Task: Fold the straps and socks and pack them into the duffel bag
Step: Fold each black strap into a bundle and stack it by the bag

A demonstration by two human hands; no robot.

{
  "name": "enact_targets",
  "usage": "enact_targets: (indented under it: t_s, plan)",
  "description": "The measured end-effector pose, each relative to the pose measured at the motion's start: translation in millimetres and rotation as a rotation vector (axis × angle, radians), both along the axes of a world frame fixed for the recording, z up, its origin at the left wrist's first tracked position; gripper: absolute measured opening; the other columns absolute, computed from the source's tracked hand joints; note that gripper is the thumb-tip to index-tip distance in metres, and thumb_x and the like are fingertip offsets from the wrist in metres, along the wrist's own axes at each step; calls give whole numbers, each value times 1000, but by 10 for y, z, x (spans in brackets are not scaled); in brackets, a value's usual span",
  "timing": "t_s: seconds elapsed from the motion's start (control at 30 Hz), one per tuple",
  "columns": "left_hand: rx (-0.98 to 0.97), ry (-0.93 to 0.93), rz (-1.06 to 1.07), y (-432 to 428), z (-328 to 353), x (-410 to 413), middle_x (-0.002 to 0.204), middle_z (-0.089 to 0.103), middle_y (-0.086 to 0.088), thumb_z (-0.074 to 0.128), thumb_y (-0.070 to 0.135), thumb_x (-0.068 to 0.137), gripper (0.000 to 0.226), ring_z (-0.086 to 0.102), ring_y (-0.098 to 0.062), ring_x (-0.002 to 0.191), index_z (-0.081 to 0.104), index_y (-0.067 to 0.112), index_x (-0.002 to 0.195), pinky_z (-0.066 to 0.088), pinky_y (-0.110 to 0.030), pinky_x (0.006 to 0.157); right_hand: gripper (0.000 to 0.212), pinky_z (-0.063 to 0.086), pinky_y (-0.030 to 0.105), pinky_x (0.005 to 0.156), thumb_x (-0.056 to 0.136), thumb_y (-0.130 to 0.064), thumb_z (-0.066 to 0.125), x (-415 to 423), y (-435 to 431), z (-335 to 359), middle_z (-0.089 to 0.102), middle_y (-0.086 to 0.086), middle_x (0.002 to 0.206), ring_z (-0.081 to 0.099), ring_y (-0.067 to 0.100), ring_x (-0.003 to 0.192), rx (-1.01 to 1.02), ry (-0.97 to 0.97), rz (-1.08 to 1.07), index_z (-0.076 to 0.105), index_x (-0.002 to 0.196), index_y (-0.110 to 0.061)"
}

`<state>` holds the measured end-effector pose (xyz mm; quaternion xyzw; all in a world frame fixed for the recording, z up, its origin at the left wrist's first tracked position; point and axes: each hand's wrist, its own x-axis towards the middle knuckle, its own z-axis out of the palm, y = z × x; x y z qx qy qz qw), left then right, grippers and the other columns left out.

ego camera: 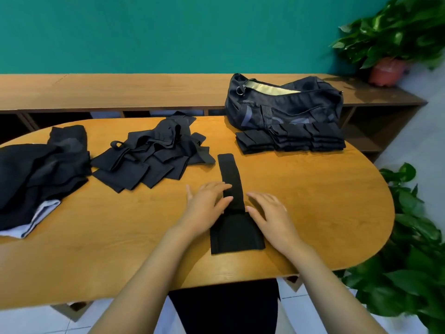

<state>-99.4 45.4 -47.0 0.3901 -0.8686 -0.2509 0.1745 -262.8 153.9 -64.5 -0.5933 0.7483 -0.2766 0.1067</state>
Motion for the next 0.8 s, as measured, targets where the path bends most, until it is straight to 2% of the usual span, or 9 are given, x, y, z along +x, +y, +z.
enact_targets:
  t_s: [0.17,0.3,0.43,0.53,0.63,0.8]
  plan:
    - [86,70,32,485,-87,339,141,48,16,54,40,96,35,36,-7,134,53,40,131,5,-59,116,43,19,23,109,94,-49,49,207,396,-86,40,-25,140,19,-10,132,-85,-38,8,53,134,-36]
    - [83,72,41,754,-141,488,133,50,21,64,39,89,29,34,-3,132,60,40,118,4,-53,118,46,12,18,108,88,-66,45,300,585,-162,44,-32,134,22,-10,132,-158,-25,51,63,123,-41]
    - [36,70,63,868,-202,513,125,49,24,70,41,83,29,33,-2,129,65,37,111,0,-47,119,47,7,28,116,85,-66,43,357,624,-251,48,-32,127,24,-11,129,-175,33,63,68,116,-40]
    - [-37,63,84,902,-253,495,121,51,24,68,43,84,30,32,0,126,66,35,112,-3,-44,119,51,5,29,116,85,-70,41,371,609,-306,49,-32,124,24,-14,126,-190,51,59,69,113,-40]
    - [-110,99,101,924,-309,480,120,57,21,64,40,88,23,35,-3,125,69,32,109,-2,-42,117,51,-3,21,115,82,-70,39,371,602,-330,49,-34,123,23,-16,126,-189,43,48,68,113,-41]
    - [-134,152,170,929,-325,435,112,63,18,57,36,93,20,41,-3,120,73,28,101,3,-42,117,49,-5,23,116,83,-70,42,365,583,-312,51,-32,121,28,-10,125,-186,70,47,68,112,-42]
